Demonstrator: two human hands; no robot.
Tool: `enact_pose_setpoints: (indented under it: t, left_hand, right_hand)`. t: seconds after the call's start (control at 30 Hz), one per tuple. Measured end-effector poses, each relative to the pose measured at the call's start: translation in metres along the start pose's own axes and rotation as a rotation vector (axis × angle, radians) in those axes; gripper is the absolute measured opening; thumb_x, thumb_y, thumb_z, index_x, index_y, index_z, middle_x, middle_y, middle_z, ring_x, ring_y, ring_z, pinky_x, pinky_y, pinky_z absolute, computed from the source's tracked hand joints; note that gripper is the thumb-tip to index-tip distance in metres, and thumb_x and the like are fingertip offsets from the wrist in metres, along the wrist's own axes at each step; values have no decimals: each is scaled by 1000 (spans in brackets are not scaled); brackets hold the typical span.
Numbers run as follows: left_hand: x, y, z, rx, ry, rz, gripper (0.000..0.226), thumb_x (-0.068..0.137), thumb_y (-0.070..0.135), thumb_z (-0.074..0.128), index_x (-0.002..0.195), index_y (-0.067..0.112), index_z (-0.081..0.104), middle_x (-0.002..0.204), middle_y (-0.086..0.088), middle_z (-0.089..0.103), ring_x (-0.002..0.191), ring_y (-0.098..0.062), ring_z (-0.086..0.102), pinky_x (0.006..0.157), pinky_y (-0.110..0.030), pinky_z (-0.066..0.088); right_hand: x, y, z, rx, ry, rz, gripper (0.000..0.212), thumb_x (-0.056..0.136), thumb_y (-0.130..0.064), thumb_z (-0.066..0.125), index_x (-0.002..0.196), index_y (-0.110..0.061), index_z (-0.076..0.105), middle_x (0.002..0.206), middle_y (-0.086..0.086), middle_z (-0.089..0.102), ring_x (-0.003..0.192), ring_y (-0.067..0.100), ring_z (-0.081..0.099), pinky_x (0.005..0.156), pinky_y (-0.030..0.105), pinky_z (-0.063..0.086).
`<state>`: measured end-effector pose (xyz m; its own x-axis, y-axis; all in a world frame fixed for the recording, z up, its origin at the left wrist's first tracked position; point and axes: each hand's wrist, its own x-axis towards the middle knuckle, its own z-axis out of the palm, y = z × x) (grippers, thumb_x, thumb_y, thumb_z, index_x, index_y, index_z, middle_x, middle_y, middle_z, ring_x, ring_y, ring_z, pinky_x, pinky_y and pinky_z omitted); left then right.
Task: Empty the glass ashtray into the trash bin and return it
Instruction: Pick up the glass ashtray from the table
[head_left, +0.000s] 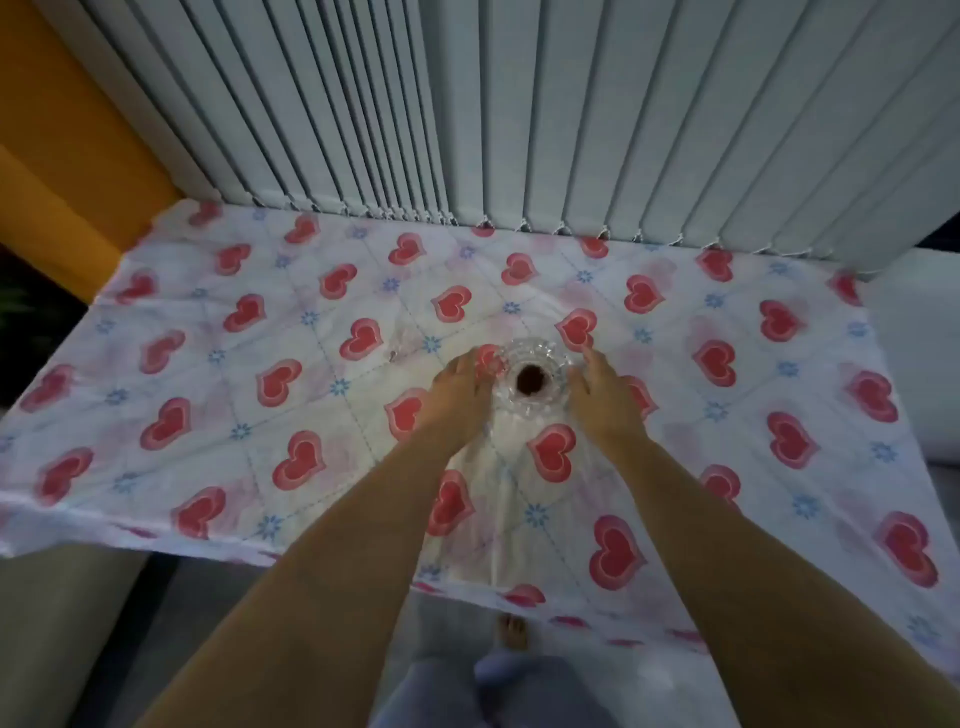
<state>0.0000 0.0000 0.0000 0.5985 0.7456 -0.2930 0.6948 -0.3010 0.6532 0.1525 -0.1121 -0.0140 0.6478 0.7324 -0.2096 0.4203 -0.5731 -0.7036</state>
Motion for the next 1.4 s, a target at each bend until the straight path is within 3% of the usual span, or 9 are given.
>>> enact_pose_setpoints:
  t: [0.2,0.4,0.6,0.83,0.97,1.07,1.17,1.3,1.4]
  left_hand:
    - [17,5,33,-166,110,-17,52,105,41,35,152,18,35,155,-6,42,141,-24,40,113,-34,30]
    - [31,11,51,-324,160,-26,55,105,40,37,154,16,33,162,-5,31,149,-22,29,123,-37,22]
    - [40,17,60,-535,206,-101,71,95,60,30,154,21,34,161,-2,34,151,-19,25,124,-46,21]
    - [42,22,64,-578,225,-94,63,100,48,26,154,17,33,161,-5,33,153,-20,20,125,-48,17]
    - [42,26,60,-694,207,-158,77,89,66,25,154,25,33,161,3,33,152,-16,21,125,-46,18]
    - [41,29,55,-813,200,-230,77,87,70,29,152,29,36,160,5,37,151,-14,26,125,-47,20]
    - [35,35,45,-872,200,-238,60,101,56,28,153,27,37,158,5,38,148,-15,31,124,-47,22]
    - [25,45,32,-963,180,-223,54,105,49,27,153,25,36,158,4,37,145,-14,33,122,-37,23]
    - [15,53,22,-1045,157,-240,63,98,62,32,152,30,38,157,7,40,144,-12,35,121,-35,23]
  right_hand:
    - [20,15,19,24,59,-37,51,105,-35,39,149,-10,39,140,13,60,131,30,55,109,43,45]
    - [40,30,31,-1,140,-113,69,96,-67,21,132,-16,51,116,8,69,104,29,66,91,50,54]
    - [41,28,38,-123,73,-128,69,99,-52,20,149,-10,39,155,13,44,147,31,35,121,51,25]
    - [41,30,45,-96,72,-114,68,99,-49,19,152,-9,35,159,11,39,154,25,21,126,45,7]
    - [41,25,47,-19,74,-90,65,99,-48,20,145,-10,43,155,10,45,153,26,24,125,43,2]
    - [39,18,47,96,81,-81,57,99,-47,22,134,-13,52,140,6,58,140,27,45,123,53,17]
    - [33,6,39,278,109,-41,47,103,-46,29,128,-16,55,120,3,67,113,23,63,102,51,48]
    - [24,-19,25,502,153,14,35,107,-37,36,131,-21,55,130,-1,64,120,19,60,105,42,48]
    - [20,-34,20,653,202,96,33,103,-41,41,127,-29,60,129,-4,66,119,18,62,105,47,49]
